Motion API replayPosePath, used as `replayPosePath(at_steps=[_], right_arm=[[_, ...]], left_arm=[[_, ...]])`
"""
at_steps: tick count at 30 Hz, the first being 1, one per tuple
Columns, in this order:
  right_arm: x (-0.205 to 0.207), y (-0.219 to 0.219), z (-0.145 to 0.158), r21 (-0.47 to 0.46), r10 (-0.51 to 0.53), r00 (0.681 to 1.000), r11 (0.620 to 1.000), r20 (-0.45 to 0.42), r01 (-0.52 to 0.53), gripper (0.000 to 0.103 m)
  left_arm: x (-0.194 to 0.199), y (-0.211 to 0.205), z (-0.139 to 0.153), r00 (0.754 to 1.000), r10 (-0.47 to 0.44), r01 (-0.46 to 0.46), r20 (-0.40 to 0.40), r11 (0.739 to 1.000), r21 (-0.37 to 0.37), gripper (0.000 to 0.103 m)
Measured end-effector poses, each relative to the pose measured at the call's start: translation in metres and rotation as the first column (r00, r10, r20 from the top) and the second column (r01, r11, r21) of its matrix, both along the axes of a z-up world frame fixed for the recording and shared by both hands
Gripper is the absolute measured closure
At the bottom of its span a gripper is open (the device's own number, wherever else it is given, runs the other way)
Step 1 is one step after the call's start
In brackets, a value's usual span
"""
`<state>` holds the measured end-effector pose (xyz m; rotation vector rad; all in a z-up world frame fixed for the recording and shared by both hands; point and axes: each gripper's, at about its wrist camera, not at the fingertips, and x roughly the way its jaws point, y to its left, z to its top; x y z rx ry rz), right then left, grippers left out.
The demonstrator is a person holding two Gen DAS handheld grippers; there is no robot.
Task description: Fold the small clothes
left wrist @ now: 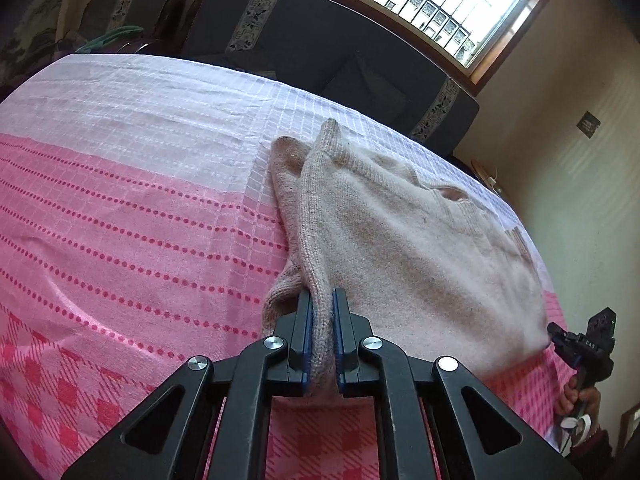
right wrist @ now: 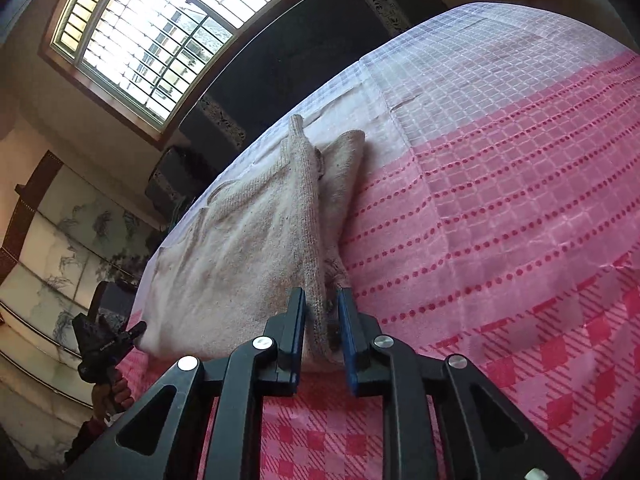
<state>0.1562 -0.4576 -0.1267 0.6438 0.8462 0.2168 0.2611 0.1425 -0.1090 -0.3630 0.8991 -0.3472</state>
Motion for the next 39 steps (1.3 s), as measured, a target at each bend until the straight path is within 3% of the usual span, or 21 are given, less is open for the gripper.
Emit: replayPosePath(at_steps=[1,7,12,15,17,20,23,28,30,32,37,39], right_arm=[[-0.001,0.000,-0.001,0.004,0.004,1.000,1.000,-0.009,-0.004,0.095],[-0.013,-0.001,0.004,0.092,0.049,0.999,0.995,-0.018,-0.048,0.098],[-0.021,-0.009,0.000,0.047,0.047,0.996,0.998,-0.075,-0.043,0.101],[-0.024,-0.018,-0.008,0.070,0.028,0.996,0.997,-0.081,-0.022,0.101],[-0.025,-0.016,-0.005,0.026,0.023,0.998,0.999,-0.061,-0.021,0.097],[-0.026,-0.012,0.002,0.066,0.037,0.999,0.997,-0.023,-0.036,0.094],[-0.021,-0.001,0.009,0.047,0.061,0.998,0.997,0.009,-0.061,0.093],[-0.011,0.022,0.001,0.002,0.114,0.993,0.993,-0.032,-0.114,0.098],[-0.014,0.029,0.001,0.019,0.138,0.990,0.990,-0.034,-0.137,0.101],[-0.022,0.032,0.007,0.048,0.147,0.989,0.988,-0.019,-0.146,0.102],[-0.043,0.027,-0.003,0.107,0.152,0.987,0.984,-0.061,-0.144,0.102],[-0.048,0.025,-0.011,0.063,0.134,0.987,0.990,-0.087,-0.129,0.102]], left_arm=[[0.000,0.001,0.000,1.000,0.001,-0.001,-0.001,1.000,0.005,0.096],[-0.008,0.004,0.002,1.000,-0.019,0.020,-0.015,0.998,0.063,0.097],[-0.012,0.011,-0.001,0.999,-0.034,0.037,-0.033,0.996,0.081,0.097],[-0.012,0.010,-0.003,0.999,-0.036,0.039,-0.027,0.995,0.092,0.097],[-0.013,0.007,-0.001,0.998,-0.063,0.063,-0.008,0.994,0.084,0.096],[-0.014,0.004,0.003,0.998,-0.061,0.059,0.015,0.990,0.128,0.091],[-0.012,0.011,0.004,0.999,-0.043,0.043,-0.004,0.997,0.061,0.086],[-0.011,0.015,-0.002,0.999,-0.029,0.030,-0.014,0.999,0.032,0.084],[-0.014,0.015,-0.001,1.000,-0.025,0.024,0.007,0.998,0.055,0.085],[-0.014,0.018,-0.004,0.999,-0.035,0.036,-0.017,0.998,0.045,0.095],[-0.017,0.019,0.000,0.998,-0.062,0.062,-0.003,0.996,0.069,0.095],[-0.017,0.019,0.000,0.998,-0.063,0.063,-0.003,0.995,0.073,0.095]])
